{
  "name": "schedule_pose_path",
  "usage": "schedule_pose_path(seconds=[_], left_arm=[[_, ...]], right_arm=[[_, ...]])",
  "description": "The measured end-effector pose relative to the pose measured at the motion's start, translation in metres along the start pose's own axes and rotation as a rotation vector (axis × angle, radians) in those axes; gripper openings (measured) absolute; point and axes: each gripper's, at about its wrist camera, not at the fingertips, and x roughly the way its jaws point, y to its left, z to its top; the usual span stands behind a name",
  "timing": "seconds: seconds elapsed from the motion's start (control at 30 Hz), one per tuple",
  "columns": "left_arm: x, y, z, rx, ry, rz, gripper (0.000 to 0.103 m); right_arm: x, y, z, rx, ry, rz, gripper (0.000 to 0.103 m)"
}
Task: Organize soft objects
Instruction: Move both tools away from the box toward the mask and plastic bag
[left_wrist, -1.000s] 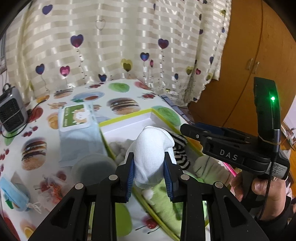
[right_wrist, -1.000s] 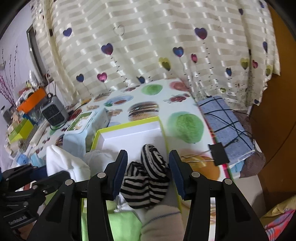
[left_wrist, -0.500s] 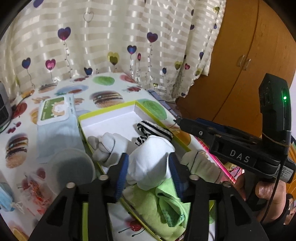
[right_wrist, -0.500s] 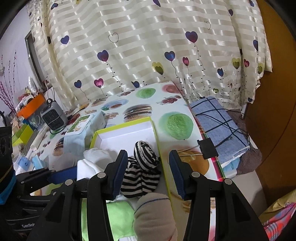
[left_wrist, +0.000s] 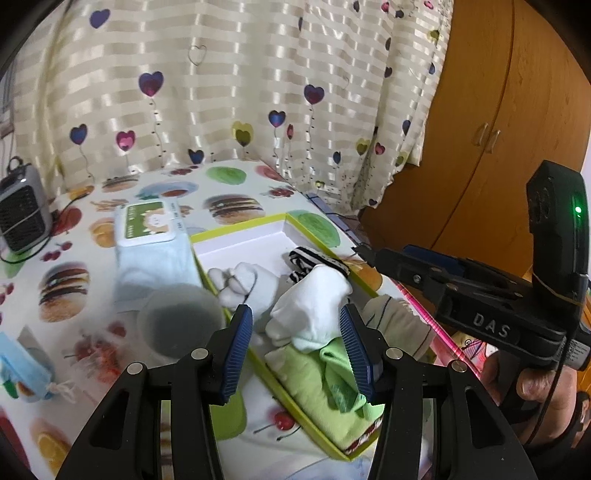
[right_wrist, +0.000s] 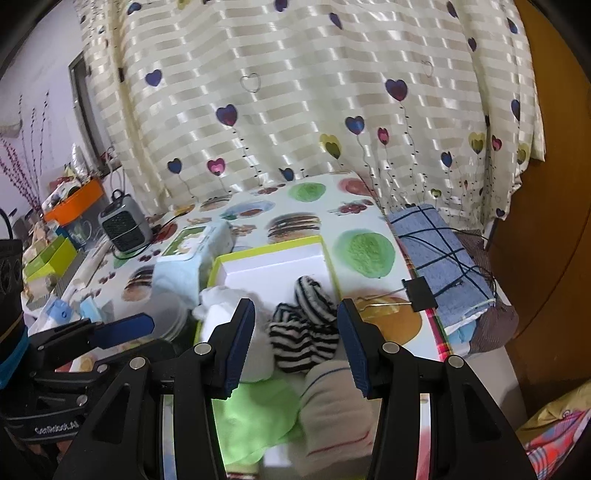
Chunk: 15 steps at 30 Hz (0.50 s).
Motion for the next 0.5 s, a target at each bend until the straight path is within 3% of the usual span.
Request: schedule_pose_path(seconds=[0.5], left_arm=[[-0.052,0.03,-0.023,-0.073,-0.046,0.072,0.049]], right_arm=[[-0.022,0.068,-0.018,-0.123,0.02,0.08,0.048]])
